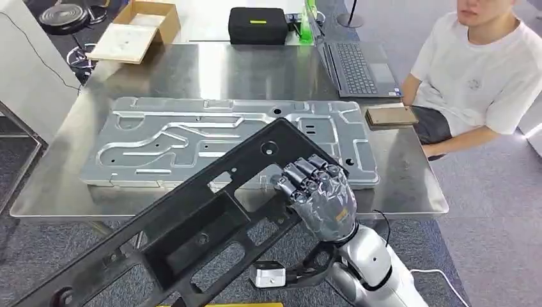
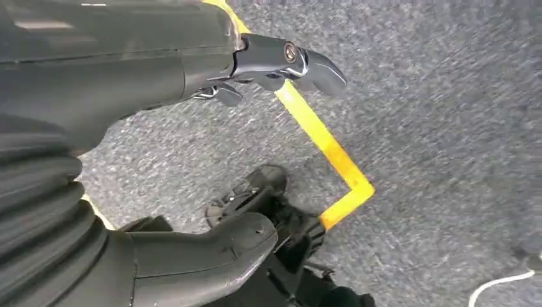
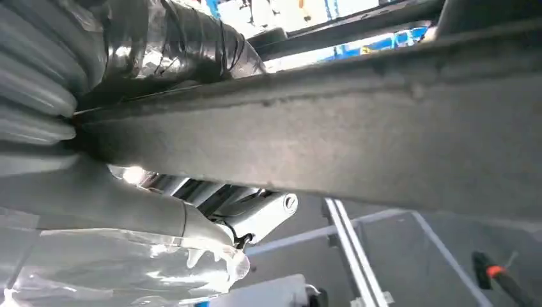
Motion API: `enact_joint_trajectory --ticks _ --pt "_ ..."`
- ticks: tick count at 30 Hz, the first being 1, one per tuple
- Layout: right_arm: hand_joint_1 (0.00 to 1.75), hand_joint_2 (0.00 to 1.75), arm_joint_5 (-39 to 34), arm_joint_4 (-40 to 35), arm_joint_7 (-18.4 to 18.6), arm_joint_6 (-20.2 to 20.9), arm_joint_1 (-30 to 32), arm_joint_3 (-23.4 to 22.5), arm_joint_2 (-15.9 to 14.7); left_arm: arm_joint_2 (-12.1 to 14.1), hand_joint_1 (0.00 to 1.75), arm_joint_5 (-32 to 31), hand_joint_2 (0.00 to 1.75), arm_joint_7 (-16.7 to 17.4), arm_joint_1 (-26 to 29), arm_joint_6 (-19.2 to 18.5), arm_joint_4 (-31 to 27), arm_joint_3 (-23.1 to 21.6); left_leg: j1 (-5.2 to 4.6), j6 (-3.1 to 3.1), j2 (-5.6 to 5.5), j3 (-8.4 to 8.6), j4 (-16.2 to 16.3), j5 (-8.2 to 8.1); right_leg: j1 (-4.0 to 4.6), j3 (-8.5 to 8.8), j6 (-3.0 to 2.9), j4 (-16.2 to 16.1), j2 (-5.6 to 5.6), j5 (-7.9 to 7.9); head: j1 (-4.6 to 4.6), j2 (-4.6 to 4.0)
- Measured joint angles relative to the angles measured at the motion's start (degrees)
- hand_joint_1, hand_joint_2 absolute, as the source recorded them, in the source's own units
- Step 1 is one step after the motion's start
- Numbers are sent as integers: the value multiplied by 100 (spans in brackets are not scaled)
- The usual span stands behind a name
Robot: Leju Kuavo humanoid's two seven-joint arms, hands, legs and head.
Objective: Take the parts from the cabinet and place them on the table.
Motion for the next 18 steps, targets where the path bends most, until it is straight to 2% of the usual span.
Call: enact_joint_trajectory --ticks 1,2,3,4,5,6,7,8,11,12,13,14,16,17,18 --pt "175 175 0 0 2 0 16 0 0 0 0 0 175 0 3 -2 0 -2 -3 7 2 1 0 -6 -16 -234 24 450 -1 -184 -2 0" --pt "175 175 2 2 0 -2 25 -2 0 2 0 0 175 0 9 -4 0 -2 -4 12 6 1 1 -13 -26 -440 43 809 -1 -282 2 0" --pt "175 175 2 2 -4 -2 30 -2 0 2 0 0 175 0 13 -4 0 -2 -4 13 5 5 2 -16 -41 -526 54 922 -2 -234 -2 0" --pt "175 175 11 2 -7 -2 28 -2 -2 2 0 0 175 0 12 -4 0 -2 -3 6 2 14 2 -22 -55 -471 57 755 -4 -55 2 0" --pt "175 175 13 2 -9 -2 24 -2 0 0 0 0 175 0 10 -9 0 -2 -2 -5 -3 30 3 -31 -63 -304 51 389 -7 188 0 0" --pt "175 175 15 2 -9 -2 18 -2 0 -4 0 0 175 0 10 -9 0 -2 0 -19 -6 54 3 -42 -66 -61 37 -104 -16 447 0 0" --pt "175 175 20 2 -11 -2 4 -2 0 -4 0 0 175 -4 10 -9 0 -4 1 -37 -6 76 3 -58 -64 187 12 -597 -34 640 2 0" --pt "175 175 31 2 -11 0 -15 -2 0 -4 0 2 175 -11 4 -9 0 -4 -37 -73 -7 63 14 -80 -9 252 -10 -762 -40 537 0 0" --pt "175 175 55 2 -13 0 -15 -4 0 -4 0 2 175 -17 2 -9 0 -7 -3 -178 1 86 -26 -79 27 243 -91 -767 -11 542 -4 0" --pt "175 175 66 2 -15 0 -19 -4 0 -9 0 2 175 -22 -5 -9 0 -9 -15 -224 5 104 -35 -88 1 281 -138 -823 -4 567 -2 0" --pt "175 175 66 2 -15 0 -21 -4 2 -9 0 4 175 -26 -7 -9 0 -13 0 -241 2 83 47 -149 -28 323 -172 -878 -17 589 -2 0" --pt "175 175 66 2 -13 0 -35 -4 0 -9 0 4 175 -28 -13 -9 0 -13 -1 -244 0 -11 270 -307 -25 338 -215 -887 -18 585 -4 0" --pt "175 175 66 2 -13 0 -41 -2 11 -9 0 9 175 -31 -8 -11 0 -13 -2 -257 0 -431 1125 -732 -7 340 -256 -880 -26 567 -4 0" --pt "175 175 66 2 -13 2 -41 -2 13 -9 0 9 175 -31 1 -13 0 -13 -1 -267 0 -628 1498 -850 5 340 -268 -875 -26 559 -2 0" --pt "175 175 66 2 -13 2 -40 -2 13 -9 0 11 175 -31 10 -13 0 -13 -2 -271 0 -747 1696 -862 15 340 -274 -866 -23 554 -4 0"
